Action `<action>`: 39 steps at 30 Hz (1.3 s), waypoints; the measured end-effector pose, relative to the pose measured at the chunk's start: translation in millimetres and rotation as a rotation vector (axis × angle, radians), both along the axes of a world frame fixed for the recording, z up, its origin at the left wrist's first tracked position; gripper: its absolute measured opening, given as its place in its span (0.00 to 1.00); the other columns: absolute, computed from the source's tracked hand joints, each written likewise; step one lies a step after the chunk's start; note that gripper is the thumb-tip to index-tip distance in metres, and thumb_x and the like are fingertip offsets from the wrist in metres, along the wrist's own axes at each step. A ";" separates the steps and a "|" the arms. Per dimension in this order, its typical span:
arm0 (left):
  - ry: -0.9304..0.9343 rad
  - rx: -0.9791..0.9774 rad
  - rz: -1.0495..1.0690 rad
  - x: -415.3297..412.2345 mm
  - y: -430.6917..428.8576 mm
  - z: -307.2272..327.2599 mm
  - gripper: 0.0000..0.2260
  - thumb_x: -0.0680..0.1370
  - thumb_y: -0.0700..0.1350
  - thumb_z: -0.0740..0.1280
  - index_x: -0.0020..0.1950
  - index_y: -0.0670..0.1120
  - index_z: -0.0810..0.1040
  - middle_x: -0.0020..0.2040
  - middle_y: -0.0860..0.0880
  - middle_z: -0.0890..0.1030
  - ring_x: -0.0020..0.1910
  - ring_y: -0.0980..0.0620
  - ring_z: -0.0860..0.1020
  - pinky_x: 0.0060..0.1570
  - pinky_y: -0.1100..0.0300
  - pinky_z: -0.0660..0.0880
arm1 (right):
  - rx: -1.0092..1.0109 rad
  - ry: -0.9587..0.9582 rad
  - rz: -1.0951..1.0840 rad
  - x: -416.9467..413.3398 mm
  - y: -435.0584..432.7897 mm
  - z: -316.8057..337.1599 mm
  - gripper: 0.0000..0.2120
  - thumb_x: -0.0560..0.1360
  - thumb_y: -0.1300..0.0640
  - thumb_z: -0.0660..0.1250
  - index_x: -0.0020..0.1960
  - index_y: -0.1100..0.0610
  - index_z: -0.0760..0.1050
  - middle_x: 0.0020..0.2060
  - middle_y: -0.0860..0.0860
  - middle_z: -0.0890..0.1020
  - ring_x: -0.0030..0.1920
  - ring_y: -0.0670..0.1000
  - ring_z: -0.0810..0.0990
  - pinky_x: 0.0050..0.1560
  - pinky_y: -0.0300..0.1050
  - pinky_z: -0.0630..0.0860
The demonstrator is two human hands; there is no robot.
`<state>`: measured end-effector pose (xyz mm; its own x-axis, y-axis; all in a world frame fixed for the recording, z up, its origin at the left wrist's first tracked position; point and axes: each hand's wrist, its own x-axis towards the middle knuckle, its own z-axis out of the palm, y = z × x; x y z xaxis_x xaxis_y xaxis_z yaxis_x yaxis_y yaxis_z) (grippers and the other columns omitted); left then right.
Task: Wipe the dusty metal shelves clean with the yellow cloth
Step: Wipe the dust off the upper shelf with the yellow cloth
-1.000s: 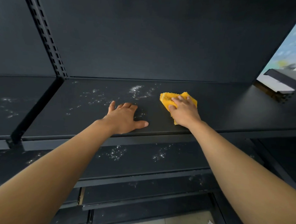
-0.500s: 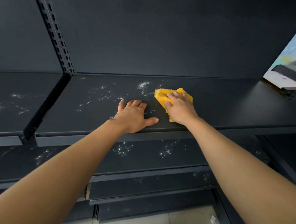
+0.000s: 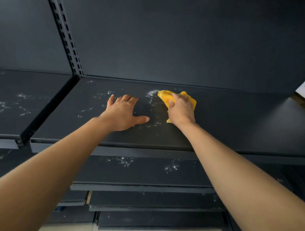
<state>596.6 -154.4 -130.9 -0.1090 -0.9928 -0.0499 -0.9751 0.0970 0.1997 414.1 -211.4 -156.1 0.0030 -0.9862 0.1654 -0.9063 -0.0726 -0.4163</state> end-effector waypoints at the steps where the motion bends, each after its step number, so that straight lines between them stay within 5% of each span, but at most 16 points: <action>1: -0.007 0.016 0.006 -0.6 -2.5 -0.9 0.39 0.73 0.67 0.59 0.76 0.47 0.55 0.76 0.47 0.59 0.76 0.48 0.55 0.74 0.46 0.40 | -0.021 -0.032 -0.040 -4.3 -6.8 -0.6 0.19 0.82 0.54 0.51 0.71 0.58 0.64 0.71 0.57 0.66 0.75 0.57 0.56 0.74 0.52 0.57; 8: -0.032 0.162 0.019 -8.2 -18.2 -3.0 0.41 0.71 0.69 0.60 0.76 0.47 0.55 0.76 0.48 0.58 0.76 0.47 0.54 0.74 0.46 0.40 | 0.110 0.059 -0.229 -32.0 -62.6 -0.4 0.23 0.82 0.49 0.46 0.75 0.56 0.58 0.76 0.55 0.56 0.76 0.60 0.49 0.74 0.55 0.51; 13: -0.056 0.201 0.033 -13.0 -22.5 8.4 0.40 0.69 0.68 0.64 0.74 0.48 0.60 0.74 0.48 0.61 0.74 0.44 0.56 0.73 0.49 0.45 | 0.160 0.164 -0.045 -12.4 -82.3 1.2 0.22 0.80 0.48 0.47 0.72 0.53 0.63 0.73 0.51 0.64 0.75 0.59 0.51 0.72 0.56 0.54; 20: -0.072 0.201 0.044 -13.9 -24.9 5.5 0.40 0.68 0.68 0.64 0.74 0.50 0.60 0.72 0.49 0.62 0.73 0.44 0.57 0.73 0.48 0.46 | 0.158 0.114 0.370 36.2 -74.8 3.2 0.22 0.81 0.51 0.51 0.74 0.49 0.62 0.76 0.47 0.60 0.77 0.56 0.48 0.76 0.49 0.47; 25: -0.069 0.178 0.030 -11.4 -24.1 1.3 0.40 0.69 0.69 0.63 0.74 0.50 0.59 0.73 0.49 0.61 0.74 0.45 0.56 0.74 0.47 0.45 | 0.203 0.054 0.450 38.7 -56.5 8.3 0.21 0.81 0.52 0.51 0.74 0.48 0.62 0.76 0.46 0.59 0.77 0.52 0.46 0.75 0.46 0.45; 33: -0.062 0.090 -0.061 9.3 -21.6 -4.7 0.39 0.71 0.70 0.59 0.75 0.49 0.57 0.74 0.49 0.61 0.74 0.46 0.57 0.74 0.47 0.43 | 0.183 -0.019 0.275 6.1 -21.4 8.4 0.20 0.81 0.54 0.52 0.73 0.48 0.65 0.75 0.44 0.60 0.77 0.49 0.48 0.75 0.45 0.47; 39: -0.078 0.086 -0.085 53.4 -7.5 -0.7 0.38 0.73 0.69 0.57 0.76 0.49 0.54 0.76 0.48 0.57 0.76 0.47 0.53 0.74 0.47 0.41 | 0.190 0.132 0.014 19.9 -9.0 3.9 0.22 0.81 0.53 0.48 0.75 0.48 0.59 0.76 0.47 0.57 0.77 0.55 0.47 0.75 0.51 0.48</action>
